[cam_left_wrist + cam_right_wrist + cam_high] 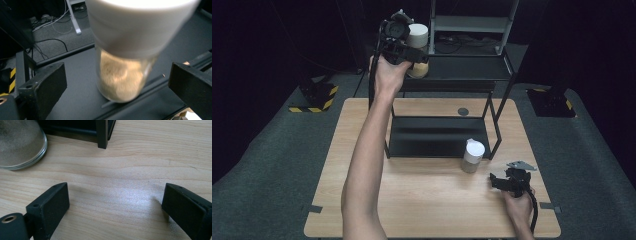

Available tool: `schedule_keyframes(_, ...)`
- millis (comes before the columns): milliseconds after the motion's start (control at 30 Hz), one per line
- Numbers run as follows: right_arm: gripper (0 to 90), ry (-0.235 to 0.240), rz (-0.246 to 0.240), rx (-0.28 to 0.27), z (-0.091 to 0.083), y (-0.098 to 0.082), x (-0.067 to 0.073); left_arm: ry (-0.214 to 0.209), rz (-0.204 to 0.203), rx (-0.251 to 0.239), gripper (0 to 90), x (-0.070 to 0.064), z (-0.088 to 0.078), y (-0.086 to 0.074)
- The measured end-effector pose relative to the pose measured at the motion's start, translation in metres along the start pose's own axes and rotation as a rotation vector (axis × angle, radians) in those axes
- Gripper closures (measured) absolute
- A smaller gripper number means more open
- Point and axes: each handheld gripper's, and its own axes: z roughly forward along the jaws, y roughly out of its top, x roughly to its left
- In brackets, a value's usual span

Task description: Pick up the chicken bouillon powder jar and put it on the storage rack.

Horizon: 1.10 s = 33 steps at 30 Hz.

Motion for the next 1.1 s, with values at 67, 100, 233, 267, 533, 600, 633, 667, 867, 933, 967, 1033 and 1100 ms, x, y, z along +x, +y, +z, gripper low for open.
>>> schedule_keyframes(67, 6.7, 0.000, 0.000, 0.000, 0.000, 0.000, 0.000, 0.012, 0.015, -0.015, 3.2, -0.003, -0.005, -0.008)
schedule_keyframes(100, 6.7, 0.000, 0.001, 0.000, 0.000, 0.000, 0.000, 0.008, 0.018, -0.017, 3.4, -0.003, -0.006, -0.010)
schedule_keyframes(233, 6.7, -0.001, 0.004, 0.001, 0.000, 0.000, 0.000, -0.004, 0.024, -0.033, 3.7, -0.003, -0.012, -0.019)
schedule_keyframes(267, 6.6, -0.001, 0.003, 0.000, 0.000, 0.000, 0.000, -0.006, 0.025, -0.031, 3.7, -0.004, -0.013, -0.022)
schedule_keyframes(533, 6.7, -0.001, 0.004, 0.001, 0.000, 0.000, 0.000, -0.030, 0.030, -0.040, 3.9, -0.006, -0.018, -0.036)
schedule_keyframes(600, 6.6, -0.001, 0.003, 0.001, 0.000, 0.000, 0.000, -0.043, 0.035, -0.040, 3.9, -0.006, -0.019, -0.043)
schedule_keyframes(633, 6.6, -0.001, 0.004, 0.001, 0.000, 0.000, 0.000, -0.046, 0.037, -0.044, 4.0, -0.006, -0.019, -0.046)
schedule_keyframes(667, 6.6, -0.002, 0.004, 0.001, 0.000, 0.000, 0.001, -0.044, 0.047, -0.044, 4.2, -0.007, -0.019, -0.049)
schedule_keyframes(867, 6.6, -0.002, 0.001, 0.001, 0.000, 0.000, 0.000, -0.058, 0.056, -0.062, 4.6, -0.007, -0.017, -0.068)
schedule_keyframes(933, 6.7, -0.002, 0.001, 0.001, 0.000, 0.000, 0.000, -0.065, 0.053, -0.065, 4.6, -0.006, -0.016, -0.073)
schedule_keyframes(967, 6.6, -0.002, 0.000, -0.001, 0.000, 0.000, 0.000, -0.069, 0.053, -0.064, 4.6, -0.005, -0.016, -0.076)
schedule_keyframes(1033, 6.6, -0.002, 0.002, 0.001, 0.000, 0.000, 0.000, -0.072, 0.053, -0.062, 4.7, -0.005, -0.016, -0.078)
schedule_keyframes(1100, 6.7, -0.003, 0.000, 0.000, 0.000, 0.000, 0.000, -0.062, 0.055, -0.056, 4.7, -0.007, -0.014, -0.085)
